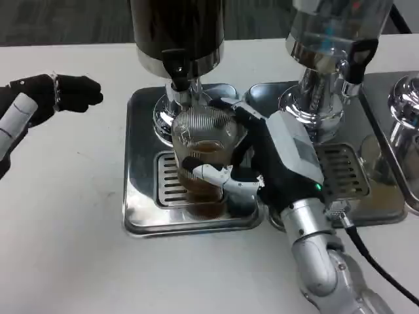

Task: Grasp the cup under the faucet to collect the drink, then remove the cup.

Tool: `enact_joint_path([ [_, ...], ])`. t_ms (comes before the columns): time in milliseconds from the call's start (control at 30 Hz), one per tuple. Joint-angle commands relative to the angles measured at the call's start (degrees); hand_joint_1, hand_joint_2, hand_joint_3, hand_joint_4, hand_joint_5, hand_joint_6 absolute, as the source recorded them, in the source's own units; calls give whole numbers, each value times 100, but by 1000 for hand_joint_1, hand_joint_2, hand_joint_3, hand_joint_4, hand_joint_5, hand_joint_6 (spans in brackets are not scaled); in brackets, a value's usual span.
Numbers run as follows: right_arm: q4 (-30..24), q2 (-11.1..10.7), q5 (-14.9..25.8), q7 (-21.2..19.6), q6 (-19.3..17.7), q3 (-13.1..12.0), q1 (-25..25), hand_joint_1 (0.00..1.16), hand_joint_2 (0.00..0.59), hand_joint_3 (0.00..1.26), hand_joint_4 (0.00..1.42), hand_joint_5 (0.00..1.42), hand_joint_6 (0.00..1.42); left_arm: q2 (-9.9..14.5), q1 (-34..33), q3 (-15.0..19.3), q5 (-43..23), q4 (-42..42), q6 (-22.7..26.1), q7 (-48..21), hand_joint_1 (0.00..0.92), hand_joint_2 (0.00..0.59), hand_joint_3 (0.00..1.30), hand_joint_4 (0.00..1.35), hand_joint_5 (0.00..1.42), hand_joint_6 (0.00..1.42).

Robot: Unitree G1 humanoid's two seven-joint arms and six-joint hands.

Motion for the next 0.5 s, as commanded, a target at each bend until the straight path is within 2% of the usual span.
enact_joint_path([
  [33,-449,-67,-69,49,61,-91,13,656,239,518,726,868,1185,19,-111,-39,35,96,-104,-3,0,157,480,426,339,332],
  [267,-643,-201,-58,250,195,-164,176,655,239,521,726,872,1189,7,-159,-33,29,170,-128,-5,0,158,478,426,339,332],
  [500,-714,-243,-73,325,214,-170,280,654,240,530,730,873,1192,11,-170,-55,52,198,-190,-17,0,158,478,426,339,332],
])
